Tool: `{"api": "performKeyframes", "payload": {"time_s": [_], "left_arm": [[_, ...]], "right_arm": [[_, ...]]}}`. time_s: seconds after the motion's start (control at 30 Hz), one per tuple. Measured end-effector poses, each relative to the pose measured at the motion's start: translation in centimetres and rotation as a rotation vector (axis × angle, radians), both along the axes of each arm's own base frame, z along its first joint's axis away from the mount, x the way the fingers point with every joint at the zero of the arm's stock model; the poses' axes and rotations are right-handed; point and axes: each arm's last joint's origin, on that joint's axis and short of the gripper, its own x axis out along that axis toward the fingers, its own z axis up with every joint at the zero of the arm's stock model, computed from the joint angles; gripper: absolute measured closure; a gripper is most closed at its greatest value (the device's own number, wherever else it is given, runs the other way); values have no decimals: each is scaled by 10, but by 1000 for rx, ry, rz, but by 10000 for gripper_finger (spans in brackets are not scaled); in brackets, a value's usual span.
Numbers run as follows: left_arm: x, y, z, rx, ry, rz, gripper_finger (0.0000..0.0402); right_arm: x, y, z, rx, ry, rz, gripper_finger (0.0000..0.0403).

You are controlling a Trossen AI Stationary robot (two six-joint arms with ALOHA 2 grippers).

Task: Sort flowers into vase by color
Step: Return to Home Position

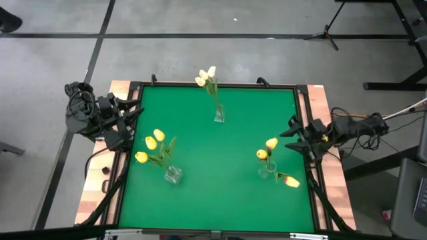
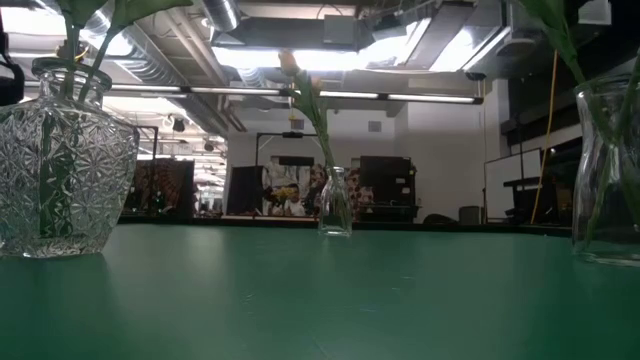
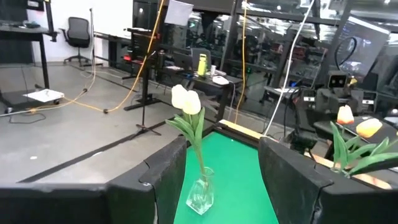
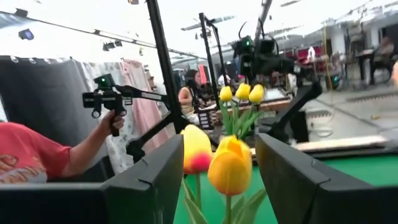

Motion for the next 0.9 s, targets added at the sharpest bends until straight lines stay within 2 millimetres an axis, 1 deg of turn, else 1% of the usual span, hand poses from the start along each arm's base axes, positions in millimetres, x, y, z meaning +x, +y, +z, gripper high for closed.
{"api": "performKeyframes", "payload": {"time_s": [0.1,0.2,0.23,0.33,0.43,0.5,0.67,0.8,0.9], "left_arm": [[0,0,0,0,0,0,205],[0,-1,0,-23,-8,-27,205],[1,-1,-1,-15,3,-49,205],[2,-4,-4,75,89,-183,205],[1,-4,-3,48,80,-261,205],[-2,-1,-4,33,81,-309,205],[-8,5,-7,44,71,-369,205],[-11,6,-20,65,42,-478,205],[-17,12,-32,54,-25,-528,205]], "right_arm": [[-11,-5,7,-69,-8,-47,203],[-21,-8,10,-77,10,-60,203],[-23,-9,9,-87,5,-51,203],[-31,-9,8,-195,-34,-18,203],[-39,-12,10,-186,-81,-19,203],[-44,-13,6,-192,-81,-9,203],[-39,-12,-5,-201,-40,-28,203],[-34,-12,-14,-207,5,-62,203],[-35,-12,-12,-198,-13,-70,203]]}}
